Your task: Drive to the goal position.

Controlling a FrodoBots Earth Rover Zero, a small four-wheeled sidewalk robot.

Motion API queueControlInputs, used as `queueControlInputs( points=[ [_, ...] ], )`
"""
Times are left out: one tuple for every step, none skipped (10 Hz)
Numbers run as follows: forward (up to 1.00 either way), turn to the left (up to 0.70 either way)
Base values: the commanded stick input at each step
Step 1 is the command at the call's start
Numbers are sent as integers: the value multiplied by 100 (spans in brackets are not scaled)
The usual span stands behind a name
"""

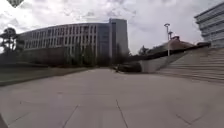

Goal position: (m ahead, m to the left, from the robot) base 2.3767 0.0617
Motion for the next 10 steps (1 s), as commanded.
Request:
queueControlInputs(
  points=[
    [70, 2],
    [70, 1],
    [70, 1],
    [70, 1],
    [70, 1],
    [70, 1],
    [70, 1],
    [70, 1],
    [70, 1],
    [70, 1]
  ],
)
